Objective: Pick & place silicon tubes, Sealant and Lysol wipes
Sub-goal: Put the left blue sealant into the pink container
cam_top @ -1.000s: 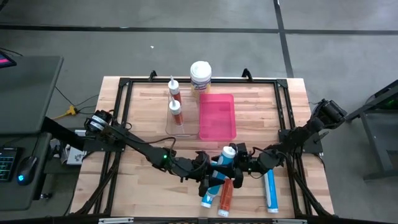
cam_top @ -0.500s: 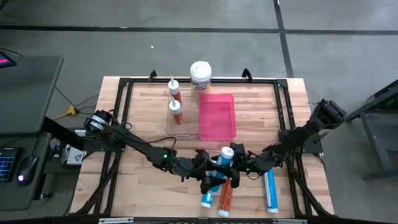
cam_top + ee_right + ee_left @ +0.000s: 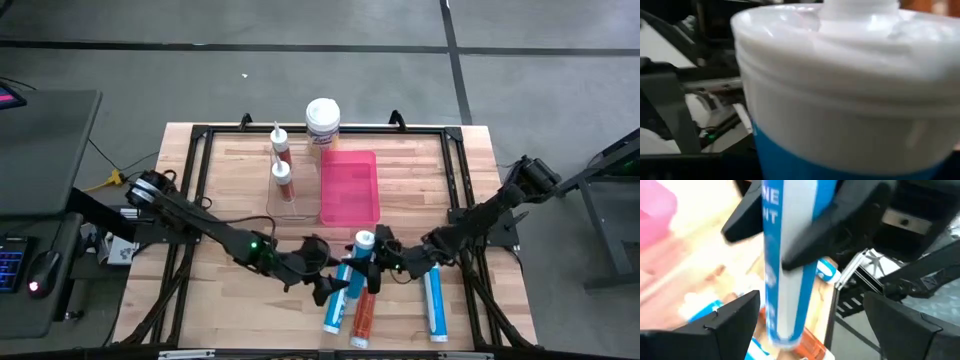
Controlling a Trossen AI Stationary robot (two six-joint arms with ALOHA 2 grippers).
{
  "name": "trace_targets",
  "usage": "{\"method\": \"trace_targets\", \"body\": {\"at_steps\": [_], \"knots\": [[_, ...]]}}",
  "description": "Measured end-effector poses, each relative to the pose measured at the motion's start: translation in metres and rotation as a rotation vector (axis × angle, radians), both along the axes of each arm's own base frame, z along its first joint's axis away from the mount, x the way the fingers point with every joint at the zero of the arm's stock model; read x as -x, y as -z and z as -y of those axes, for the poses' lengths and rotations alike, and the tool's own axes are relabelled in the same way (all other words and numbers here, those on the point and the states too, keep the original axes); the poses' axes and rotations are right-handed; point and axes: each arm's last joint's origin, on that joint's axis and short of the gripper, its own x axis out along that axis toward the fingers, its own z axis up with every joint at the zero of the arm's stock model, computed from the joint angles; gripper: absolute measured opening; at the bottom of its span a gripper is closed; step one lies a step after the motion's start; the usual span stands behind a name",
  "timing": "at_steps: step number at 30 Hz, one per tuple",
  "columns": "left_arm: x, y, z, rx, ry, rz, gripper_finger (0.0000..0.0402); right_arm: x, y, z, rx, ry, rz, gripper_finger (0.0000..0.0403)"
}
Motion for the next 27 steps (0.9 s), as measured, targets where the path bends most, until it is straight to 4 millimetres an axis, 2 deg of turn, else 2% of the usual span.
{"method": "trace_targets", "body": {"at_steps": [6,15,22,27], "knots": [[0.027,-0.027,-0.009,-0.052,-0.045,-0.039,0.0345,0.014,-0.021,0.024,-0.021,0.059,-0.037,0.0189],[0.09,-0.048,0.002,-0.198,-0.197,-0.103,0.0345,0.023,-0.044,0.078,-0.111,0.105,-0.059,0.0189],[0.138,-0.045,0.013,-0.242,-0.315,-0.152,0.0345,0.011,-0.041,0.132,-0.201,0.117,-0.09,0.0189],[0.16,-0.039,0.018,-0.24,-0.35,-0.182,0.0346,0.009,-0.038,0.173,-0.249,0.157,-0.102,0.0189]]}}
